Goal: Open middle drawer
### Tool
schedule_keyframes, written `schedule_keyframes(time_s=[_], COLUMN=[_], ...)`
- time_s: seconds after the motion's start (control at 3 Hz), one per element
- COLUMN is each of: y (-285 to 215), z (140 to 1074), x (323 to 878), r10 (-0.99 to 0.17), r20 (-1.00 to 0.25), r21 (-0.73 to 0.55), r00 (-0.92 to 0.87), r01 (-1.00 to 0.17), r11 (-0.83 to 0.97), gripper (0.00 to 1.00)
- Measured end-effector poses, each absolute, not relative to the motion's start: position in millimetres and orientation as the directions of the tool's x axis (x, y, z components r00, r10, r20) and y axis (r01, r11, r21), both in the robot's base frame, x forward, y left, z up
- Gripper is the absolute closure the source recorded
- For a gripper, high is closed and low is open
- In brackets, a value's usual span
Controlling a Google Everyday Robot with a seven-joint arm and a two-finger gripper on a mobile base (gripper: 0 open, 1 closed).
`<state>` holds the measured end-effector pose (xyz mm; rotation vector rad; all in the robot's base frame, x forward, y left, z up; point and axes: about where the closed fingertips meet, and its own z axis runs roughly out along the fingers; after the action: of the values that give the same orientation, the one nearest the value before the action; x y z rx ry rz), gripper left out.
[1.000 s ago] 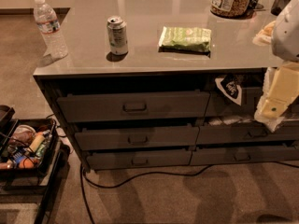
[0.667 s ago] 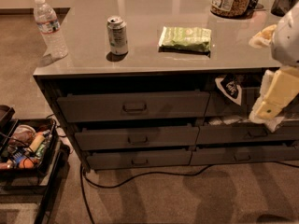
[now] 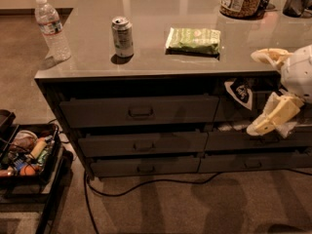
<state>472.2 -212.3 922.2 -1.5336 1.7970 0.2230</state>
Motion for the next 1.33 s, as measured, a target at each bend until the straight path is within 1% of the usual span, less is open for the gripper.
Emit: schedule_keyframes(time_s=[0.33, 0.67, 1.0, 1.33], y=[-199.6, -197.7, -184.2, -166.2], z=[932.5, 930.0, 895.2, 844.5], x=[469.6, 470.4, 479.2, 486.6], r10=[-0.741, -0.74, -0.769, -0.808], r20=[-0.667, -0.668, -0.635, -0.58], r21=[-0.358, -0.354, -0.316, -0.267], r00=[0.074, 0.076, 0.076, 0.101], r01=[-0.905, -0.908, -0.934, -0.961], r11=[0.232, 0.226, 0.169, 0.072], gripper=[0.0, 0.0, 0.0, 0.0])
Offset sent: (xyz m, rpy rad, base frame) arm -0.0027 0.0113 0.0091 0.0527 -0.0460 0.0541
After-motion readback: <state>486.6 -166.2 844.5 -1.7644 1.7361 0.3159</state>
